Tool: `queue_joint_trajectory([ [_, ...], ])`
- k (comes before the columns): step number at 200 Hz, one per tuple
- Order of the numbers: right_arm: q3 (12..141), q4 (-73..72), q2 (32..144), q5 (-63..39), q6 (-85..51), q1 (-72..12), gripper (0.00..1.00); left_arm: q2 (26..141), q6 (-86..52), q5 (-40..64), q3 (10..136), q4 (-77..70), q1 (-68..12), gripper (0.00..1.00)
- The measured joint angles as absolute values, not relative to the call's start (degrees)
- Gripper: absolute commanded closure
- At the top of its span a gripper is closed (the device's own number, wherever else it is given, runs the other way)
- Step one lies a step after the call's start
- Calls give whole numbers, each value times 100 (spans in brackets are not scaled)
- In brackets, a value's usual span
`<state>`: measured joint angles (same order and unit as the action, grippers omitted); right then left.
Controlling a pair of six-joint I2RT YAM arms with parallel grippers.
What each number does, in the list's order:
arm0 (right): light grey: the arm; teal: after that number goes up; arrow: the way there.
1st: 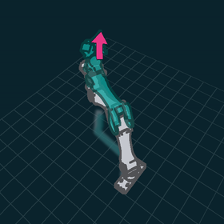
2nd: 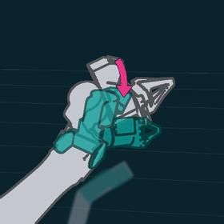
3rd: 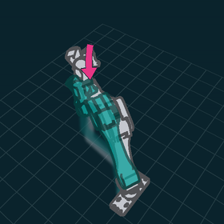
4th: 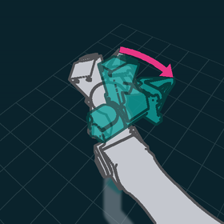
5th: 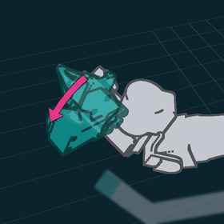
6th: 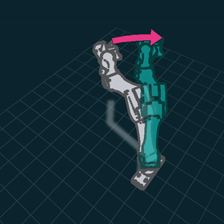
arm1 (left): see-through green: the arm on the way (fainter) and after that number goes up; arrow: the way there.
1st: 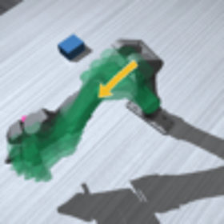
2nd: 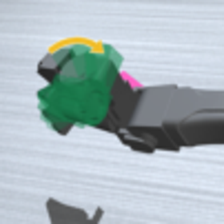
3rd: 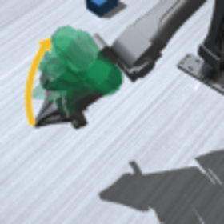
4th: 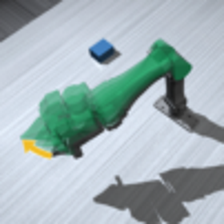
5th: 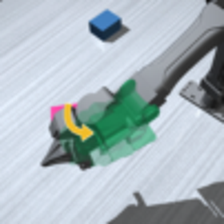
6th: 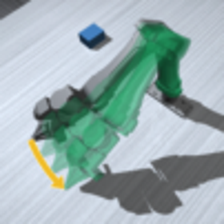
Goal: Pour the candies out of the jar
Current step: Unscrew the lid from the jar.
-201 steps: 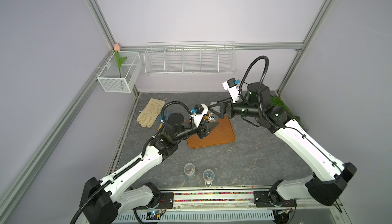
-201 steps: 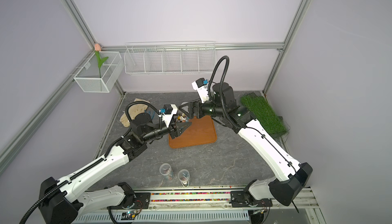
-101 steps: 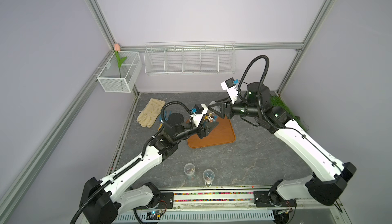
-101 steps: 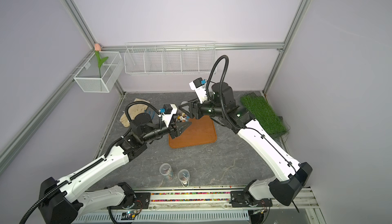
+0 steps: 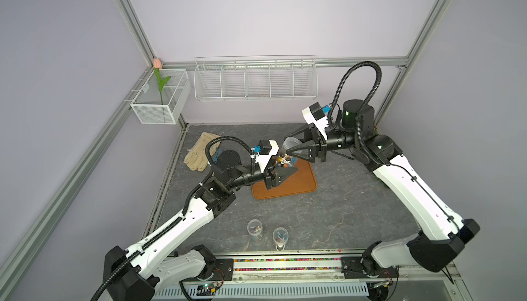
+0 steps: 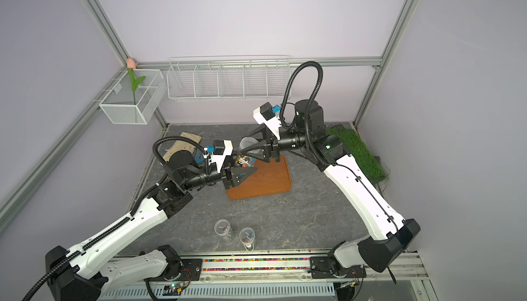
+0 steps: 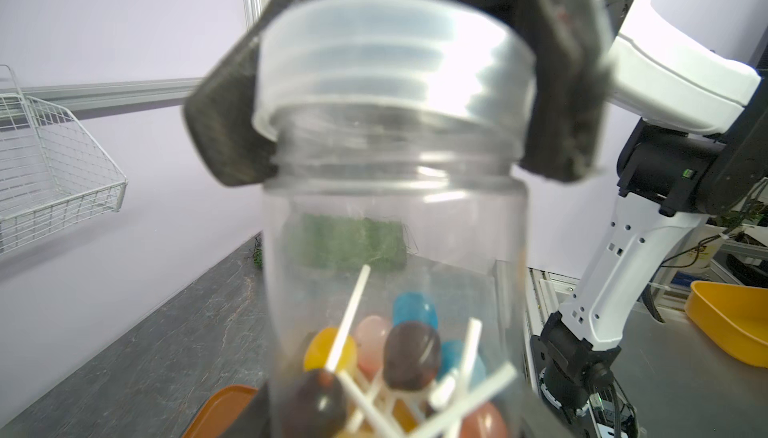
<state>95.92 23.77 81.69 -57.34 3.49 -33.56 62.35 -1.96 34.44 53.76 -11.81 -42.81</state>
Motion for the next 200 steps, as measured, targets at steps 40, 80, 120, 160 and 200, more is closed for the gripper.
queue_joint_trajectory([
  [40,9690,2456,8259,-5804,351,-3341,47,6243,-294,3459,5374,-1214,-4278,57],
  [80,9723,2499,8263,-5811,349,-3341,46,6259,-390,3476,5339,-1339,-4281,57],
  [120,9732,2499,8263,-5769,344,-3350,43,6283,-427,3509,5336,-1391,-4281,57],
  [160,9751,2502,8263,-5651,344,-3391,42,6313,-541,3553,5280,-1601,-4276,57],
  [200,9756,2523,8265,-5555,344,-3439,40,6329,-648,3590,5216,-1747,-4276,57],
])
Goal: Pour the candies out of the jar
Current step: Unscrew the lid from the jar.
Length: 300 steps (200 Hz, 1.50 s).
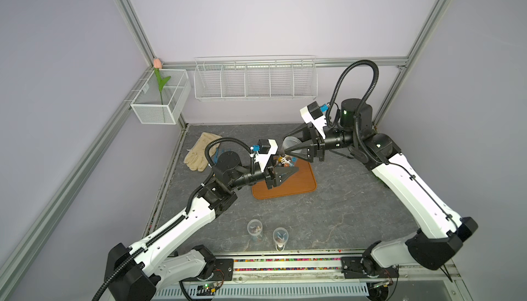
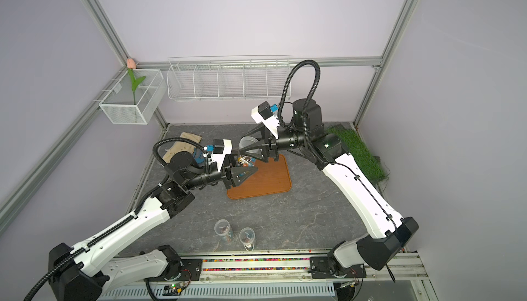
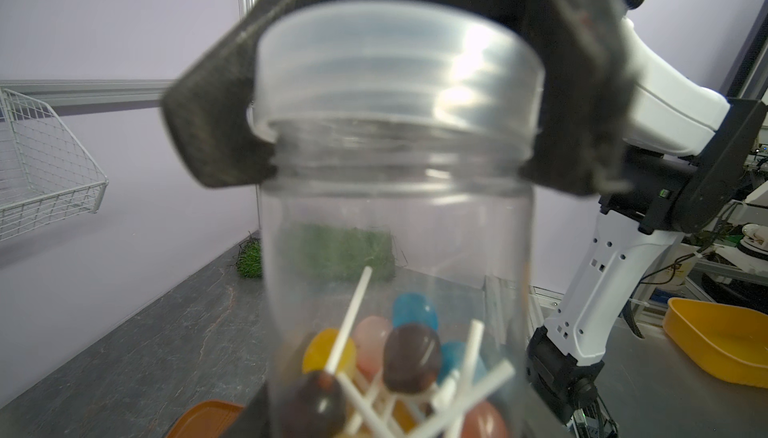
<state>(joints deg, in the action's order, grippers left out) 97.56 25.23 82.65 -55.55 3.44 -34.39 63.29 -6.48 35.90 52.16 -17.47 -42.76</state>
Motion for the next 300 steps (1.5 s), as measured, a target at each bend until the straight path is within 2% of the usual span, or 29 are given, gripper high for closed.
queue_joint_trajectory([
  [95,9765,2630,8355,-5540,340,-3566,32,6368,-733,3623,5212,-1817,-4281,57],
  [115,9771,2648,8355,-5540,322,-3575,25,6368,-738,3607,5212,-1822,-4281,57],
  [145,9784,2700,8355,-5533,272,-3579,7,6368,-751,3590,5205,-1828,-4281,57],
  [163,9804,2711,8353,-5531,274,-3579,0,6368,-753,3586,5164,-1859,-4281,57],
  [203,9828,2718,8348,-5398,217,-3577,9,6368,-751,3557,5103,-1859,-4281,57],
  [300,9845,2742,8243,-4788,-200,-3570,11,6359,-746,3277,5024,-1861,-4281,57],
])
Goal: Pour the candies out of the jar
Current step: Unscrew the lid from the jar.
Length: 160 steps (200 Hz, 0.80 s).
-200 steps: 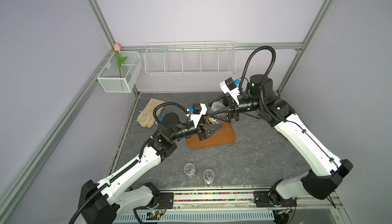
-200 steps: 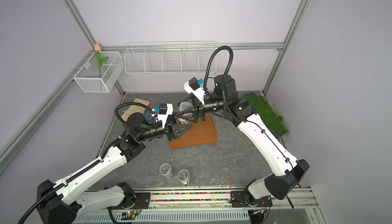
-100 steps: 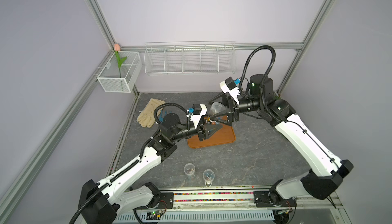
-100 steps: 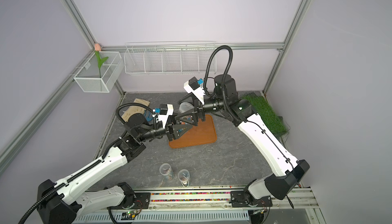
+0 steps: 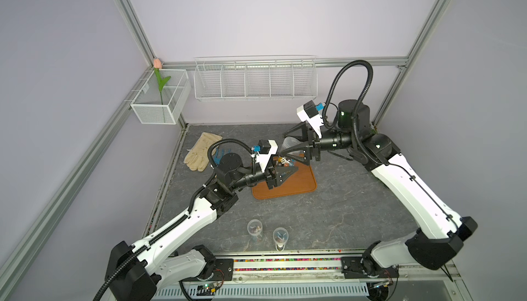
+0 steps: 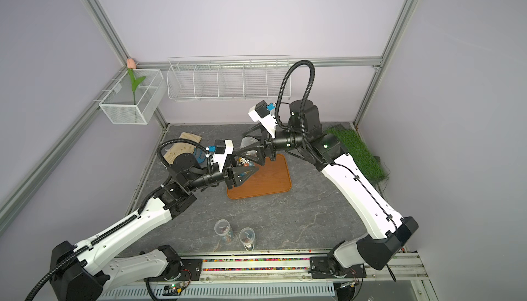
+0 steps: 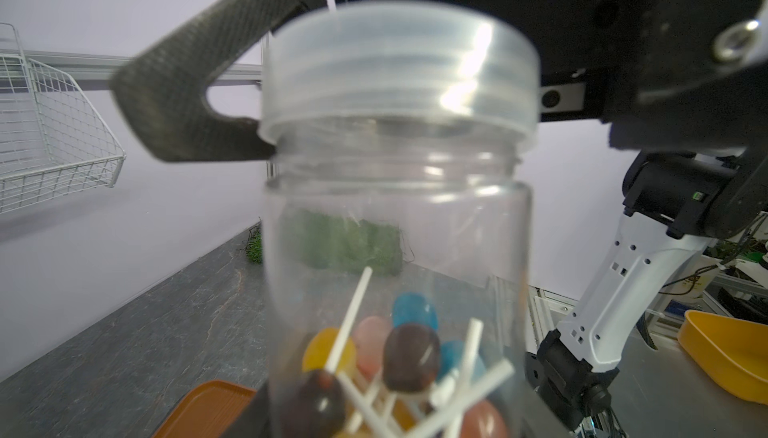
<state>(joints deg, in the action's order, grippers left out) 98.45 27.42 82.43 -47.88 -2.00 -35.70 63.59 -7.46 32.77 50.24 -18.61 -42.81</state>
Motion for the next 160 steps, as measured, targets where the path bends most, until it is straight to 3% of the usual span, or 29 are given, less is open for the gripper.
queue_joint_trajectory([
  [141,9845,2873,7902,-2191,-1675,-4239,0,6285,-683,2810,4845,-1907,-4281,57],
  [160,9845,2904,7902,-2056,-1697,-4265,3,6278,-683,2792,4838,-1905,-4281,58],
])
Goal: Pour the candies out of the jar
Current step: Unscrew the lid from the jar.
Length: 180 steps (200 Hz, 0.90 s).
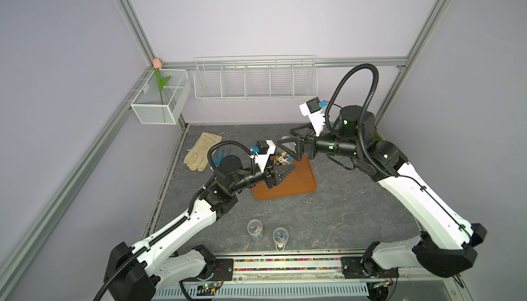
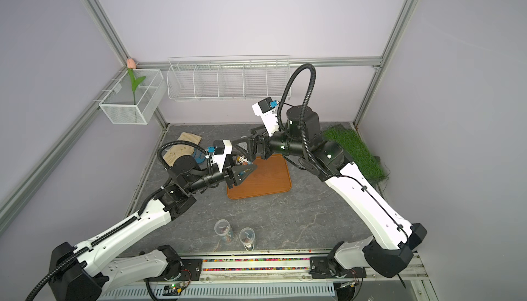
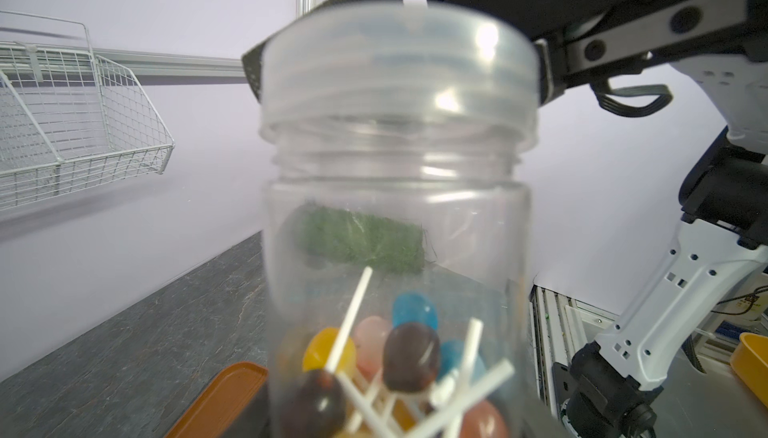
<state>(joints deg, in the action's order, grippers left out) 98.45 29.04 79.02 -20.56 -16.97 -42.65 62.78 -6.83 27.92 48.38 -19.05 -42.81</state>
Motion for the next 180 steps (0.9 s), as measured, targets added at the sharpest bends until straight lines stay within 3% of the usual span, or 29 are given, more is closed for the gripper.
queue_joint_trajectory([
  [43,9845,2936,7966,-1929,-1728,-4318,11,6230,-685,2779,4836,-1905,-4281,58],
  [96,9845,2930,8060,-1935,-1800,-4324,34,6182,-683,2718,4792,-1903,-4281,57],
  [180,9845,2838,8077,-2220,-1675,-4320,40,6156,-683,2724,4766,-1907,-4281,58],
])
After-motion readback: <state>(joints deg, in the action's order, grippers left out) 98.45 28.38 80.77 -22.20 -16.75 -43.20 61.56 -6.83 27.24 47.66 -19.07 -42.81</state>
